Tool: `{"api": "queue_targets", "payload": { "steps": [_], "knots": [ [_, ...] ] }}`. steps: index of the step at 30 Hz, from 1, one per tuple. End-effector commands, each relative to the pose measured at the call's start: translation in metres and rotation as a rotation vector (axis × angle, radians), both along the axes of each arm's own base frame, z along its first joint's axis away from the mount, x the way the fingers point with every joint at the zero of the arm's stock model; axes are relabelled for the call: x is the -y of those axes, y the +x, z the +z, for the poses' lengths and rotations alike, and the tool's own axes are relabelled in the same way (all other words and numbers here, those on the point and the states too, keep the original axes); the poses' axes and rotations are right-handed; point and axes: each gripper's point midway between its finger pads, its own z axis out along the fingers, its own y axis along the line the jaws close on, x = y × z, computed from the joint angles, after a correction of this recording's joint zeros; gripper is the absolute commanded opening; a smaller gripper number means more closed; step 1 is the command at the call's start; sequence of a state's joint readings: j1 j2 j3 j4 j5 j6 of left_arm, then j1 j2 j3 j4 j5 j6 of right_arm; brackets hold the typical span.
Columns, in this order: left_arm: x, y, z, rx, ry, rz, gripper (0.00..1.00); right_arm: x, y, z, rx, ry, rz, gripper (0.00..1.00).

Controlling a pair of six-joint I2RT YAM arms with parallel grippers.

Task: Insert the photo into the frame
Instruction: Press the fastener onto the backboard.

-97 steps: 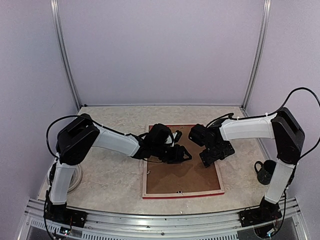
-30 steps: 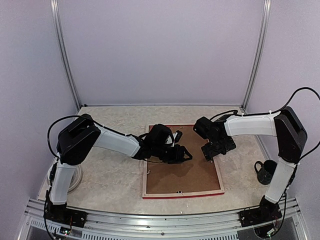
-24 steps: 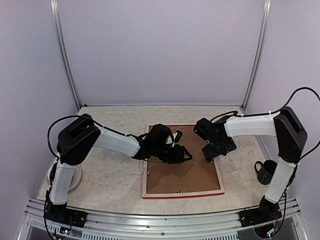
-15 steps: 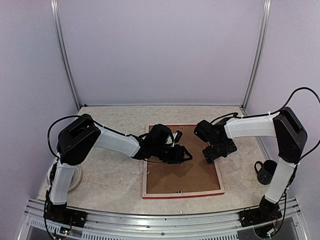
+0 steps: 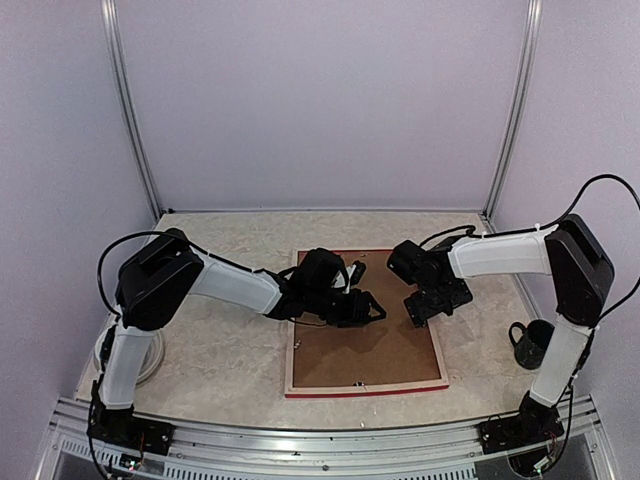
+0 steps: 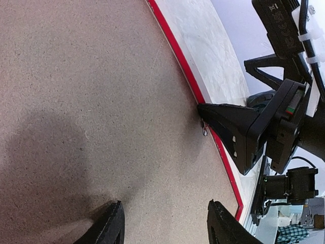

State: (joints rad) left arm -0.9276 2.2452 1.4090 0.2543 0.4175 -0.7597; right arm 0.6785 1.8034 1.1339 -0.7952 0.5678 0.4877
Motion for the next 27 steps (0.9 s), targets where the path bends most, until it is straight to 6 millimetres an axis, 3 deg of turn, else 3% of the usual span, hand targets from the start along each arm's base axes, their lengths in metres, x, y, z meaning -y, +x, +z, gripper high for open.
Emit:
{"api": "queue_targets", "payload": {
  "steps": [1, 16, 27],
  "knots": [
    [-0.003, -0.006, -0.025, -0.045, 0.051, -0.003, 0.56, 0.016, -0.034, -0.033, -0.176, -0.122, 0.021, 0.99],
    [-0.005, -0.001, -0.025, -0.05, 0.051, 0.009, 0.56, 0.02, -0.059, -0.027, -0.221, -0.175, 0.015, 0.99],
    [-0.007, 0.0, -0.027, -0.053, 0.053, 0.018, 0.56, 0.028, -0.057, -0.008, -0.19, -0.236, -0.032, 0.99]
  ]
}}
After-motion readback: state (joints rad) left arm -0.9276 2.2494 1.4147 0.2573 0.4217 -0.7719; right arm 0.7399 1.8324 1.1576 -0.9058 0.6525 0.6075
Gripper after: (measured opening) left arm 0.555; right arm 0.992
